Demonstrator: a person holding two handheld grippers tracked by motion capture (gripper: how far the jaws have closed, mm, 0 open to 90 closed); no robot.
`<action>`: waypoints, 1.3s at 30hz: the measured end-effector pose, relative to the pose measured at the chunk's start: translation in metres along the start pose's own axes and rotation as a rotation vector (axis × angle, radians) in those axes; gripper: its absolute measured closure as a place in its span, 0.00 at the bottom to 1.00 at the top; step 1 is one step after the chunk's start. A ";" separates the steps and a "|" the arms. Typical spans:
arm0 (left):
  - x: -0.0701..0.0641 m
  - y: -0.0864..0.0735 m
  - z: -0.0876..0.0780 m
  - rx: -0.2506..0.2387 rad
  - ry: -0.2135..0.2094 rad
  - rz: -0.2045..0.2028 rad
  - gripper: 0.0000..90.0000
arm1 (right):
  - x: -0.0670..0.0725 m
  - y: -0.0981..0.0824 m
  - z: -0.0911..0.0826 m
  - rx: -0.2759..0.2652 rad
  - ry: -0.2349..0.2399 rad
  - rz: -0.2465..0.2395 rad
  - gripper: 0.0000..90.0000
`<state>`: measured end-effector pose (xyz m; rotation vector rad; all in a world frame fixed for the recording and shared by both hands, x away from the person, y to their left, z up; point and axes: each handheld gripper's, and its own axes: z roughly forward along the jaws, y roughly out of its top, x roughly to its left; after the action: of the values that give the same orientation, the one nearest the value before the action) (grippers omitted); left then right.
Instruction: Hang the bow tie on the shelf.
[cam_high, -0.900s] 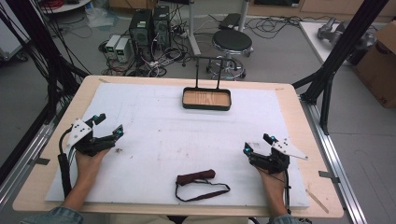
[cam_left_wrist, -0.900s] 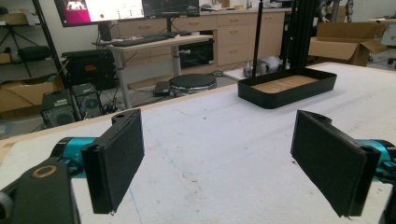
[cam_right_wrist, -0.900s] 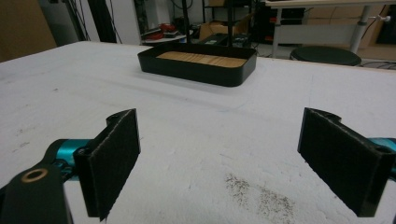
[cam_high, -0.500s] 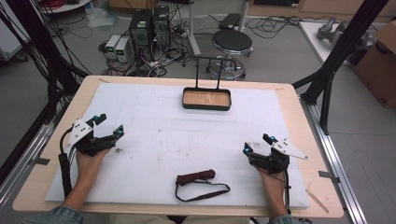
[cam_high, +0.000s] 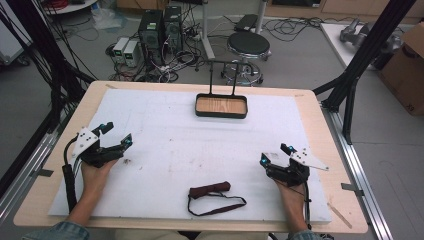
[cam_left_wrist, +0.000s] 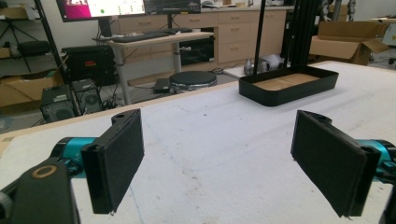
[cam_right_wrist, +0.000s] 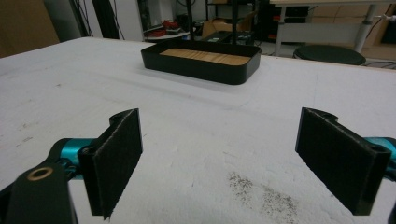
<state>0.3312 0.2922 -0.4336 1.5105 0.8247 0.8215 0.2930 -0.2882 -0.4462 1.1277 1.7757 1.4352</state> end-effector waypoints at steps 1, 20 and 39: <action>0.000 0.000 0.000 0.001 0.000 -0.001 0.19 | 0.000 0.000 0.000 0.000 0.008 -0.006 0.18; 0.000 -0.001 0.001 0.002 0.000 -0.008 0.19 | 0.008 0.016 0.001 -0.027 0.188 0.021 0.19; 0.000 -0.001 0.001 0.002 -0.004 -0.009 0.19 | 0.088 0.032 0.040 0.110 0.621 -0.111 0.31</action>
<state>0.3323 0.2920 -0.4346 1.5088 0.8293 0.8105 0.2938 -0.1894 -0.4192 0.6476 2.3147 1.7598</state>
